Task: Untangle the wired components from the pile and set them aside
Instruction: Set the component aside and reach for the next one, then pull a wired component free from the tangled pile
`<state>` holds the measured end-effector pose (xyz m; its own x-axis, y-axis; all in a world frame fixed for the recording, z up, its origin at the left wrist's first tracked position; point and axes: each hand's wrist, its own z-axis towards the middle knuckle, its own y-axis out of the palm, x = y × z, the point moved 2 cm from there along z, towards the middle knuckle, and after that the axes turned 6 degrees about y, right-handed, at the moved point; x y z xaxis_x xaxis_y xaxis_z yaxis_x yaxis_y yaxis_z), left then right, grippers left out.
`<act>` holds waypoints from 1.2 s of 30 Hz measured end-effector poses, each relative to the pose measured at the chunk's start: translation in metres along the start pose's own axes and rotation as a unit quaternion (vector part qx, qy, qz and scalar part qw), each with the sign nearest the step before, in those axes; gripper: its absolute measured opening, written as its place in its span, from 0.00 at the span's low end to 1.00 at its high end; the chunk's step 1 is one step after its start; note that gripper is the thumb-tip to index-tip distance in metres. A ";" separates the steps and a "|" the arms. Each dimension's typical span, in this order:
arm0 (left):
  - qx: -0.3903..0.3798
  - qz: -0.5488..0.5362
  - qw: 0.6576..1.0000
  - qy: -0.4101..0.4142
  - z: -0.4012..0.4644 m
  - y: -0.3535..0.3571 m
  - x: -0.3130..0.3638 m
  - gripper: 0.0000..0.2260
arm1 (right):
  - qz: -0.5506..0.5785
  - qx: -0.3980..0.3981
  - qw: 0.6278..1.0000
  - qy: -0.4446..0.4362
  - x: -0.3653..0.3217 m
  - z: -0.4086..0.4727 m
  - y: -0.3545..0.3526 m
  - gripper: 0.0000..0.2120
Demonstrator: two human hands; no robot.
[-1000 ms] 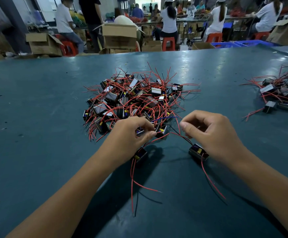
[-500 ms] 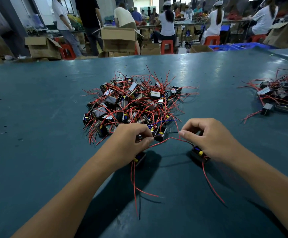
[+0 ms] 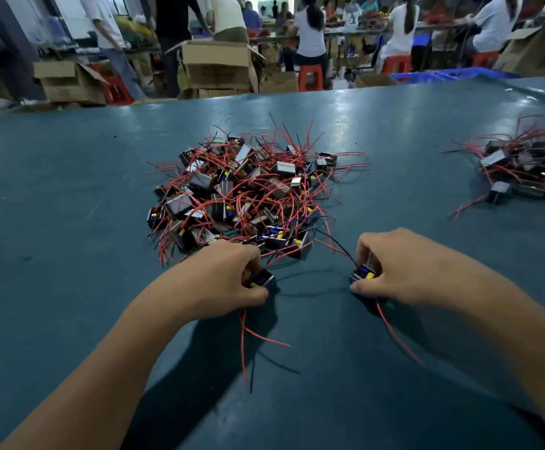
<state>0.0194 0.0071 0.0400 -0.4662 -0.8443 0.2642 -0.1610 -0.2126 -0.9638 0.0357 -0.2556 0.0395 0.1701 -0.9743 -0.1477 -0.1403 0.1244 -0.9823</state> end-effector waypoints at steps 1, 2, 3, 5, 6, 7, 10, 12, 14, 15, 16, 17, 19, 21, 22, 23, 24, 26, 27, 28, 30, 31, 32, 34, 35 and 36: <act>0.015 -0.036 0.999 -0.004 0.001 0.000 0.000 0.11 | 0.023 0.011 1.000 -0.004 -0.001 0.002 0.000 0.16; 0.039 -0.092 0.995 -0.012 0.003 -0.001 0.001 0.10 | 0.072 0.026 0.997 -0.010 -0.002 0.003 -0.001 0.14; 0.066 -0.165 0.984 -0.023 0.004 -0.001 0.003 0.09 | 0.135 0.041 0.990 -0.016 -0.003 0.003 -0.002 0.12; 0.102 -0.324 0.940 -0.042 0.007 0.000 0.008 0.07 | 0.261 0.062 0.963 -0.027 -0.008 0.003 -0.003 0.11; 0.106 -0.387 0.915 -0.043 0.007 0.002 0.010 0.06 | 0.302 0.066 0.950 -0.033 -0.012 0.002 -0.003 0.11; 0.101 -0.435 0.894 -0.039 0.008 0.004 0.013 0.06 | 0.326 0.072 0.942 -0.040 -0.015 0.001 -0.002 0.11; 0.058 -0.520 0.852 -0.020 0.008 0.013 0.018 0.05 | 0.352 0.096 0.930 -0.050 -0.021 -0.002 0.002 0.11; 0.048 -0.550 0.833 -0.016 0.009 0.017 0.020 0.06 | 0.371 0.098 0.922 -0.055 -0.023 -0.003 0.001 0.10; 0.060 -0.564 0.823 -0.014 0.010 0.019 0.019 0.09 | 0.402 0.081 0.910 -0.067 -0.025 -0.005 0.000 0.08; 0.069 -0.569 0.820 -0.012 0.010 0.019 0.019 0.11 | 0.412 0.073 0.905 -0.075 -0.025 -0.005 -0.001 0.07; 0.078 -0.571 0.817 -0.008 0.010 0.018 0.019 0.12 | 0.414 0.071 0.904 -0.082 -0.026 -0.006 -0.001 0.07; 0.085 -0.569 0.818 -0.003 0.010 0.018 0.019 0.12 | 0.412 0.072 0.904 -0.086 -0.028 -0.007 -0.001 0.07; 0.093 -0.566 0.819 0.008 0.010 0.019 0.019 0.14 | 0.418 0.069 0.902 -0.085 -0.031 -0.007 -0.001 0.07; 0.099 -0.569 0.816 0.011 0.011 0.021 0.020 0.17 | 0.433 0.057 0.896 -0.079 -0.034 -0.007 0.001 0.07; 0.102 -0.571 0.815 0.012 0.011 0.022 0.021 0.17 | 0.440 0.050 0.893 -0.077 -0.035 -0.007 0.002 0.08; 0.103 -0.572 0.814 0.015 0.012 0.023 0.023 0.16 | 0.451 0.044 0.888 -0.076 -0.035 -0.007 0.002 0.09; 0.102 -0.570 0.815 0.017 0.012 0.023 0.025 0.14 | 0.463 0.036 0.883 -0.076 -0.037 -0.008 0.002 0.12; 0.111 -0.546 0.830 0.016 0.013 0.025 0.028 0.14 | 0.473 0.024 0.877 -0.076 -0.041 -0.009 0.005 0.19; 0.119 -0.534 0.837 0.013 0.013 0.027 0.029 0.15 | 0.469 0.020 0.880 -0.075 -0.043 -0.010 0.006 0.23; 0.124 -0.528 0.840 0.010 0.013 0.028 0.030 0.16 | 0.462 0.015 0.884 -0.073 -0.045 -0.010 0.008 0.25; 0.121 -0.531 0.839 0.011 0.014 0.030 0.032 0.18 | 0.452 0.004 0.890 -0.063 -0.043 -0.008 0.010 0.23; 0.115 -0.538 0.835 0.014 0.014 0.030 0.032 0.19 | 0.448 0.000 0.892 -0.057 -0.041 -0.007 0.010 0.21; 0.111 -0.547 0.830 0.015 0.013 0.030 0.032 0.19 | 0.440 0.001 0.897 -0.050 -0.038 -0.006 0.010 0.17; 0.113 -0.565 0.817 0.014 0.014 0.032 0.031 0.19 | 0.424 0.006 0.905 -0.038 -0.036 -0.005 0.010 0.13; 0.116 -0.572 0.812 0.013 0.015 0.033 0.031 0.19 | 0.417 0.005 0.908 -0.036 -0.036 -0.005 0.010 0.13; 0.116 -0.579 0.807 0.013 0.015 0.035 0.031 0.20 | 0.404 0.001 0.914 -0.038 -0.037 -0.006 0.010 0.13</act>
<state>0.0126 -0.0344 0.0144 -0.1392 -0.0043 0.9903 -0.3359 -0.9405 -0.0513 0.0223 -0.2190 0.0357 0.0798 -0.5486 -0.8323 -0.2478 0.7978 -0.5496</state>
